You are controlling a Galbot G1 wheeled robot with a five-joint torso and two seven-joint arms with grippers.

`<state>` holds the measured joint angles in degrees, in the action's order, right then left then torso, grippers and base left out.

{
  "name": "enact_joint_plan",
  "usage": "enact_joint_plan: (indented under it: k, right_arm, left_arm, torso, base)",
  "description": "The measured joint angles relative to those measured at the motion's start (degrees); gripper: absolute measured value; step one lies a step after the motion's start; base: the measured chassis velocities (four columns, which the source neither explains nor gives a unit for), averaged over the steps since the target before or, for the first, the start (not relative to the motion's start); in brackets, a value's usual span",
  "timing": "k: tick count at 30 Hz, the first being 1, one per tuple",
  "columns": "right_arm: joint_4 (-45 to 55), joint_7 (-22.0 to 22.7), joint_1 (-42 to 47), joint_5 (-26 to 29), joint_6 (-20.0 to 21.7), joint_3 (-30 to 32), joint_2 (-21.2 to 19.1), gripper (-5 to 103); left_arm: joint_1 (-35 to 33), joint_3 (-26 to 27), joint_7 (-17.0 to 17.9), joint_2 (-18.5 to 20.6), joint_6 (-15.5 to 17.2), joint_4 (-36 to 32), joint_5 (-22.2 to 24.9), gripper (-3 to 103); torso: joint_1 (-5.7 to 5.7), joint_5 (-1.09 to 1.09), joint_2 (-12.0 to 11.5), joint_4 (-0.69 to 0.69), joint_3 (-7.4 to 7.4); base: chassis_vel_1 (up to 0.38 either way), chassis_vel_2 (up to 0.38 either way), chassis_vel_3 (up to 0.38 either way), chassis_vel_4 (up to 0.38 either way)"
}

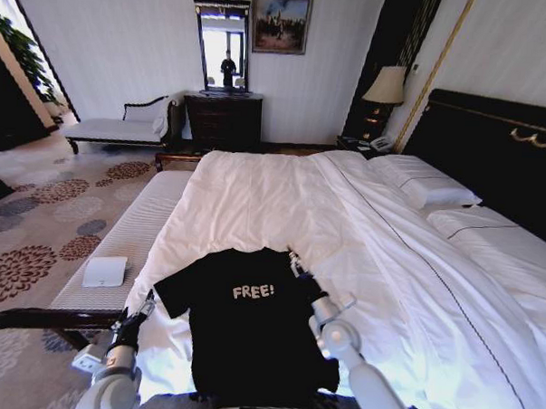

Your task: Fold the clothes on the bed.

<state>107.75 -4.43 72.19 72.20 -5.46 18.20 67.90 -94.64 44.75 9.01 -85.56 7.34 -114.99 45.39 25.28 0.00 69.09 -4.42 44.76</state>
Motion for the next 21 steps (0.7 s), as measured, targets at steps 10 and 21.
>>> enact_joint_plan:
  k: [10, 21]
  right_arm:
    - [0.38, 2.48, 2.36, -3.59, -0.26, 1.86, 1.26, 99]
    - [-1.76, 4.63, 1.87, -6.19, -0.12, 0.84, 2.36, 100]
  left_arm:
    - [4.74, -2.18, -0.17, -0.24, 1.44, 5.43, 0.23, 100]
    - [7.71, -2.02, -0.06, 0.06, 1.62, 11.91, 2.34, 100]
  torso:
    - [0.00, 0.00, 0.00, -0.01, 0.00]
    - [0.00, 0.00, 0.00, 0.00, 0.00]
  base:
    - [0.000, 0.000, 0.000, 0.000]
    - [0.000, 0.000, 0.000, 0.000]
